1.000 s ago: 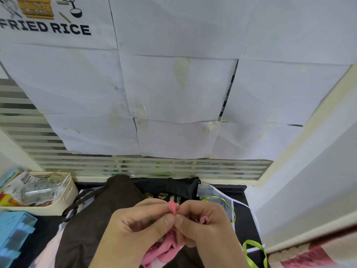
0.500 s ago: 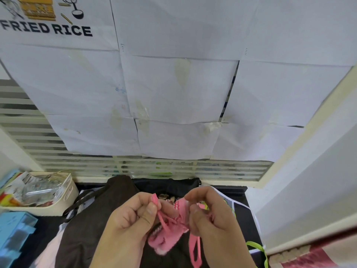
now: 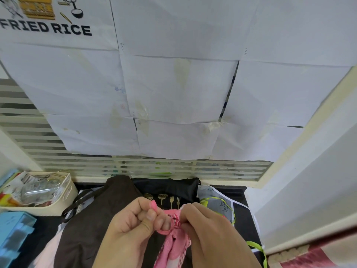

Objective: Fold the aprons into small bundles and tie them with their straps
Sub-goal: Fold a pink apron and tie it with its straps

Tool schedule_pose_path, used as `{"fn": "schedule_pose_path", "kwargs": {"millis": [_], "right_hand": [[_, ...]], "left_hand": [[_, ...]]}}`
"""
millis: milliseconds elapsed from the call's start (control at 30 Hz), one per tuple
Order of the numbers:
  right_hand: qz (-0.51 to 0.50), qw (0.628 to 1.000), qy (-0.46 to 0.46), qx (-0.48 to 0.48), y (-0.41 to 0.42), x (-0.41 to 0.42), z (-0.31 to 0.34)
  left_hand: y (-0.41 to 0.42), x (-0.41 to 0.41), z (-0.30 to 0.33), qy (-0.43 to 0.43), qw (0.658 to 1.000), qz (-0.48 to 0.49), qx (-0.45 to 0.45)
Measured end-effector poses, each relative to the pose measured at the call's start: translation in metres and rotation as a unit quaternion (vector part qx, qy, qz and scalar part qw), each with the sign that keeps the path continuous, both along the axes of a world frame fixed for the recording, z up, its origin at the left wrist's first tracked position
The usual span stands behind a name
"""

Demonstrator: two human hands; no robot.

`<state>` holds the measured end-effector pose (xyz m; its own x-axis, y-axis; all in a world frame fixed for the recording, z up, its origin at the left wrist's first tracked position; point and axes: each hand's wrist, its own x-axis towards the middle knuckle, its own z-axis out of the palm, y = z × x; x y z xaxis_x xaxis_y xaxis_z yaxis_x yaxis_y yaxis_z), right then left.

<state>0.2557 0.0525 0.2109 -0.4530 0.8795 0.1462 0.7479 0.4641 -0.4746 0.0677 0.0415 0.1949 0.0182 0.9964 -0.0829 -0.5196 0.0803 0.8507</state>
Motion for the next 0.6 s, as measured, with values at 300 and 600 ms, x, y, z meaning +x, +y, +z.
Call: {"fn": "schedule_pose_path", "kwargs": {"millis": [300, 600], "right_hand": [[0.023, 0.996, 0.028, -0.080, 0.002, 0.007, 0.008], [0.021, 0.986, 0.134, -0.101, 0.002, 0.012, 0.035]], "left_hand": [[0.001, -0.010, 0.016, 0.032, 0.997, -0.053, -0.051], [0.001, 0.002, 0.020, 0.303, 0.944, -0.124, -0.046]]}}
